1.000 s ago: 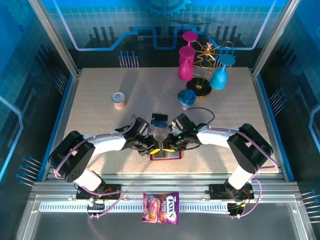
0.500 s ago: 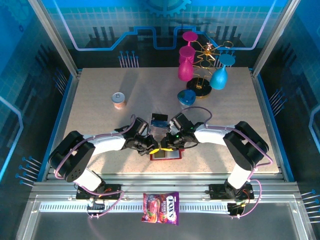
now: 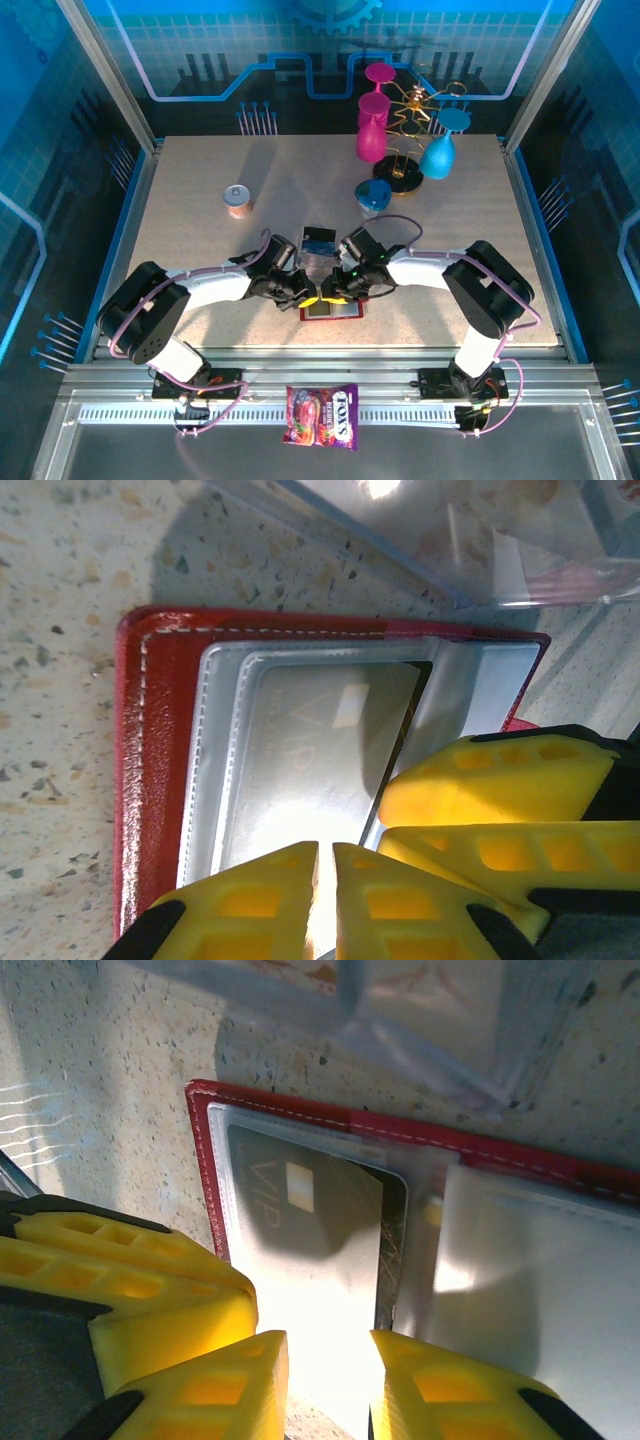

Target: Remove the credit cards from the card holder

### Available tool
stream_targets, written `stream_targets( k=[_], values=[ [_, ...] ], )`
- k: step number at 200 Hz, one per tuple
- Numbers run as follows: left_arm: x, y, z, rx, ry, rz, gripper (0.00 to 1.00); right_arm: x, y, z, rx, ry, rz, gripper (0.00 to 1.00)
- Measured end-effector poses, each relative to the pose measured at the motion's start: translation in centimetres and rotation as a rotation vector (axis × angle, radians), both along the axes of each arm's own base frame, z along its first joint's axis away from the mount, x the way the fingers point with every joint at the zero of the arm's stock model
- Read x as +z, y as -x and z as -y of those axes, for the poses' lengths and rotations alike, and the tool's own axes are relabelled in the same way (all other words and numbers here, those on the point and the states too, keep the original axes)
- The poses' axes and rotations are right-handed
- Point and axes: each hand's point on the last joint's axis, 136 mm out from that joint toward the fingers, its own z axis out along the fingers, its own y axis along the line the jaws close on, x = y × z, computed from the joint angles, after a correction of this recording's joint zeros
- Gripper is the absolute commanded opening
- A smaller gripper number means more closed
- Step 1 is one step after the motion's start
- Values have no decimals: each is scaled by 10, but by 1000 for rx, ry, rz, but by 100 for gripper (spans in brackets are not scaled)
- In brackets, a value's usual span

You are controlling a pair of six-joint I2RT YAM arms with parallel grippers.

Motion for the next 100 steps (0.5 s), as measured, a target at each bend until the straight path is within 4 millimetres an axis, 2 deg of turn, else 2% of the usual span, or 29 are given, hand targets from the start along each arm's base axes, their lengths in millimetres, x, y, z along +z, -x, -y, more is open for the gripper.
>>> stream_targets(
  k=[100],
  values=[
    [0,0,0,0,0,0,13,-1,1,1,1,7,-3,33]
  ],
)
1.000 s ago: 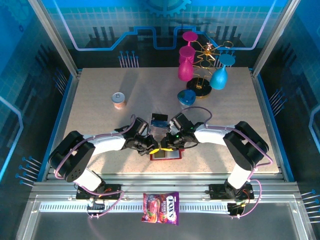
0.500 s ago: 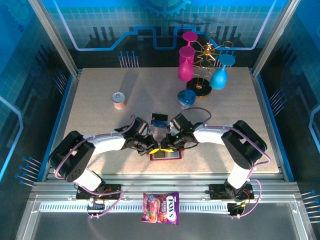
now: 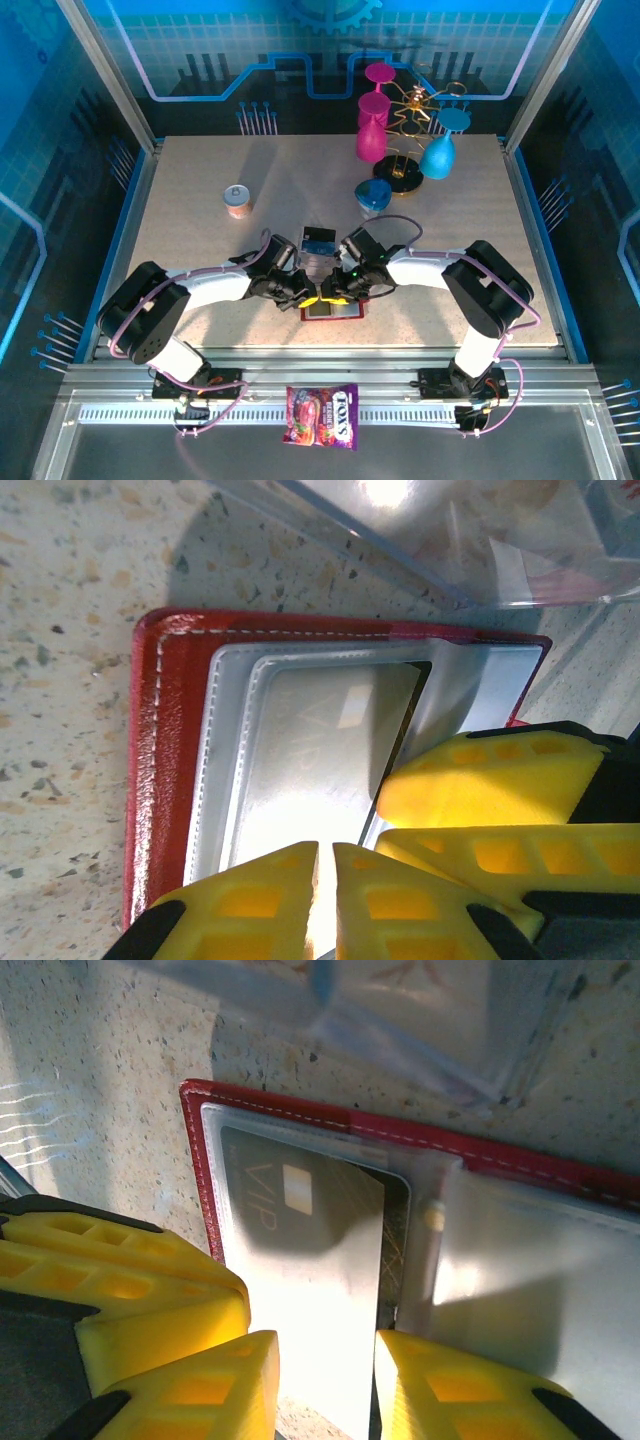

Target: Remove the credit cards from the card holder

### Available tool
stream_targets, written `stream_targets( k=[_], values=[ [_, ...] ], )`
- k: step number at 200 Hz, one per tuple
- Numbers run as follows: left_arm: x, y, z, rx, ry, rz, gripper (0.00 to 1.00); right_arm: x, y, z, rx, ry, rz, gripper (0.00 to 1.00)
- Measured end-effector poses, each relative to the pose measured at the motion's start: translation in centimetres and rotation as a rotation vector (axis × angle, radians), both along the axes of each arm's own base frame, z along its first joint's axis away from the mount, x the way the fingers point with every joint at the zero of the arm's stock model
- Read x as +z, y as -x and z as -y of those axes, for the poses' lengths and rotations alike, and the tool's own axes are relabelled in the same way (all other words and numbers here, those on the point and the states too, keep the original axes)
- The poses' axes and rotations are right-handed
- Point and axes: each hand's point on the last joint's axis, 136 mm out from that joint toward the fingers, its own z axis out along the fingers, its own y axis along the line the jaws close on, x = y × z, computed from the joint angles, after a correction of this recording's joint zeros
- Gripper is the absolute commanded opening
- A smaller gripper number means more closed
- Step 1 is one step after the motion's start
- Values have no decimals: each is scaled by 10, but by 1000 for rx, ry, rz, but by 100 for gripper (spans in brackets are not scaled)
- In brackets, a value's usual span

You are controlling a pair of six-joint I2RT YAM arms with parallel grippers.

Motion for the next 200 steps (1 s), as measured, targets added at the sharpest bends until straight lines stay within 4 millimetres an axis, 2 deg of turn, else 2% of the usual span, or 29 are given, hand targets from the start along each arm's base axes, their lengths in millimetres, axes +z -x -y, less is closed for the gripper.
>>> stream_targets(
  k=[91,200],
  values=[
    [-7,3,-2,-5,-19,-22,13,3,-2,2,3,37,7,36],
    [-11,6,-6,-20,-42,-26,13,3,-2,1,7,31,10,32]
  ],
)
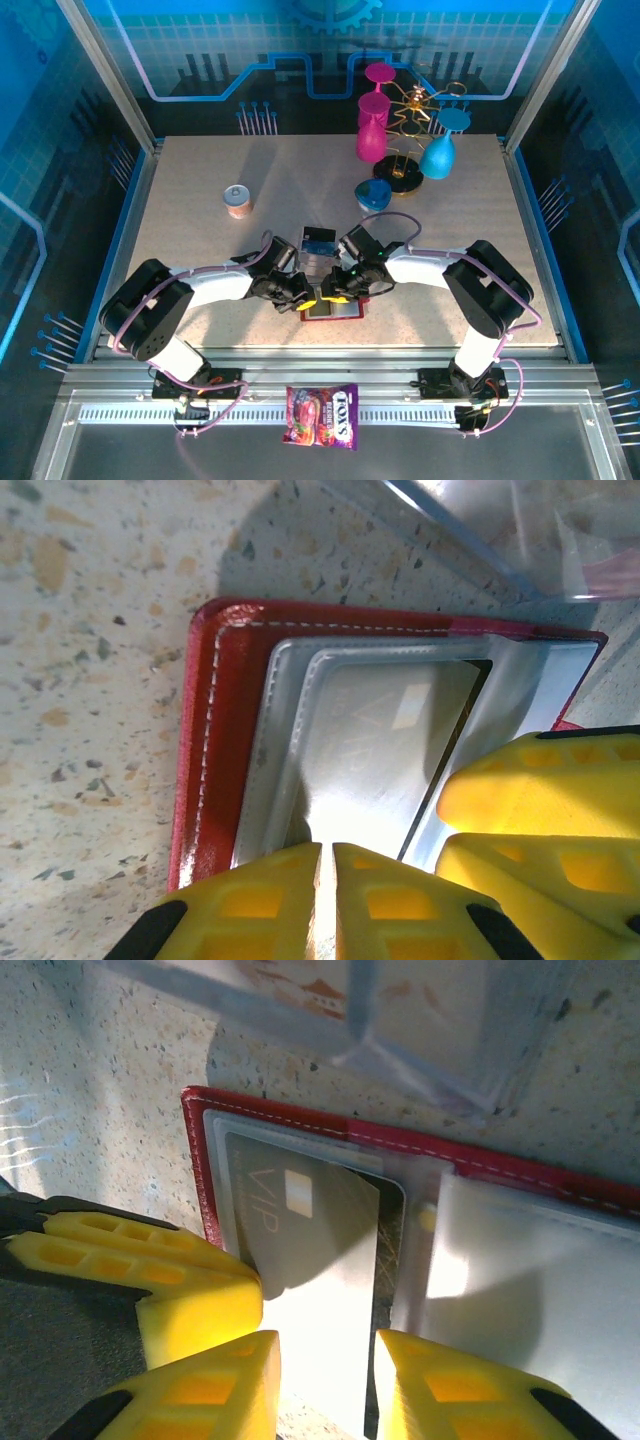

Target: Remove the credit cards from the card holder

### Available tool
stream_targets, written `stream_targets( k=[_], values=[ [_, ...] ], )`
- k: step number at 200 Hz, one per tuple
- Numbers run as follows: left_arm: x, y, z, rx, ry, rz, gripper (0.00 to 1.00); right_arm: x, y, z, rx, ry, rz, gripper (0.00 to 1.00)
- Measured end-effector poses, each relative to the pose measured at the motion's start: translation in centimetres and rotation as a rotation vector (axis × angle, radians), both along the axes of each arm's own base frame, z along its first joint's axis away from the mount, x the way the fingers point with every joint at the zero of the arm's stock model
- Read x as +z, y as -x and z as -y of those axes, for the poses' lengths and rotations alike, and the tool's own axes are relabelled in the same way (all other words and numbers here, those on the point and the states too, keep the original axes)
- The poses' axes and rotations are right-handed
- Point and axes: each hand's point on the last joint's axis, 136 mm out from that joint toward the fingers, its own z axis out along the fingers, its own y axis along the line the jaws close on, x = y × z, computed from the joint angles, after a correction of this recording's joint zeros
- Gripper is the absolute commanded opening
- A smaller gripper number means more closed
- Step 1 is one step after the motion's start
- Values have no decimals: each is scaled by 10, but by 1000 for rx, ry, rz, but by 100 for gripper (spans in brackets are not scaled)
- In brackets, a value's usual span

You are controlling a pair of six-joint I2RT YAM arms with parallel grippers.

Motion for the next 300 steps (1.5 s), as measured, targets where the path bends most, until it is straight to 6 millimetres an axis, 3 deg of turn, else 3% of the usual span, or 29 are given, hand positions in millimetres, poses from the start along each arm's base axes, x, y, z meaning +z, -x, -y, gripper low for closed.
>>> stream_targets(
  k=[300],
  values=[
    [3,0,-5,5,-34,0,13,-2,-1,4,11,48,-4,35]
  ],
)
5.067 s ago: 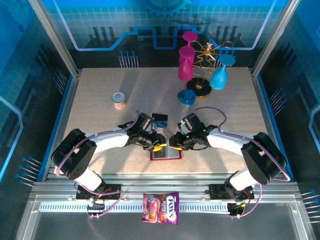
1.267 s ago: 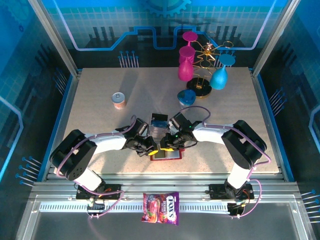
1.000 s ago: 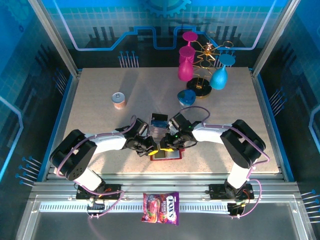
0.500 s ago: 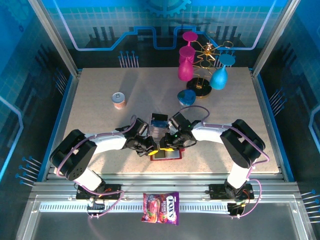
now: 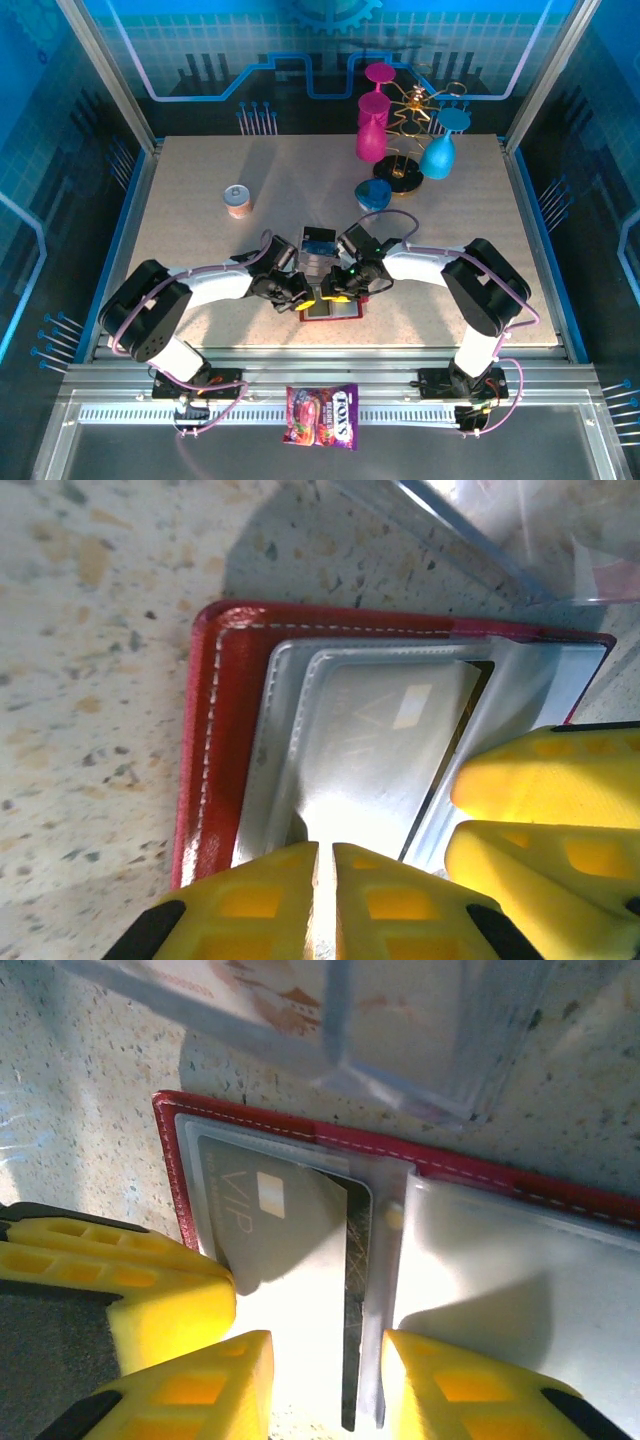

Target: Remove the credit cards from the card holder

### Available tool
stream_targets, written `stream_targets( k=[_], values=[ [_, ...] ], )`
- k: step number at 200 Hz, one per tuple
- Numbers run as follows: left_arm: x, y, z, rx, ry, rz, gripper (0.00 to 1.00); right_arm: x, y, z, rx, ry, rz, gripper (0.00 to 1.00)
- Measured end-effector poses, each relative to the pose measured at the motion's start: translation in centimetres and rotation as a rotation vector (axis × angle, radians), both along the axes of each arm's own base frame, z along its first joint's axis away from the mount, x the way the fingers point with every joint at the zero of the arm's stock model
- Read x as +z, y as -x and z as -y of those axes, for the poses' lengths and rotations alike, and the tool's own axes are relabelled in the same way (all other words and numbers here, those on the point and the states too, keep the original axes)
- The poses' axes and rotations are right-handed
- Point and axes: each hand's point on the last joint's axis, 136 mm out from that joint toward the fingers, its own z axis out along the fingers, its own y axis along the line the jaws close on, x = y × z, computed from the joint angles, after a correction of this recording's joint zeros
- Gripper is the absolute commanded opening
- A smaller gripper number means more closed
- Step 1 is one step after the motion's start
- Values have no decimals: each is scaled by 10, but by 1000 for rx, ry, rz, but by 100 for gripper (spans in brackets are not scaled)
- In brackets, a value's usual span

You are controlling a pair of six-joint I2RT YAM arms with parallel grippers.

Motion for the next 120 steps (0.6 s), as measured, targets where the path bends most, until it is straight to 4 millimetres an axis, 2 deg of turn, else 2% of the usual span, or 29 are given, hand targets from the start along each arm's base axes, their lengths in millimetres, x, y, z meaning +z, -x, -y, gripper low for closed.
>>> stream_targets(
  k=[31,120],
  values=[
    [6,-2,-4,-3,-24,26,13,2,-1,-2,2,-9,4,34],
    [-1,0,-11,-11,-66,23,12,2,0,-2,3,-14,4,34]
  ],
)
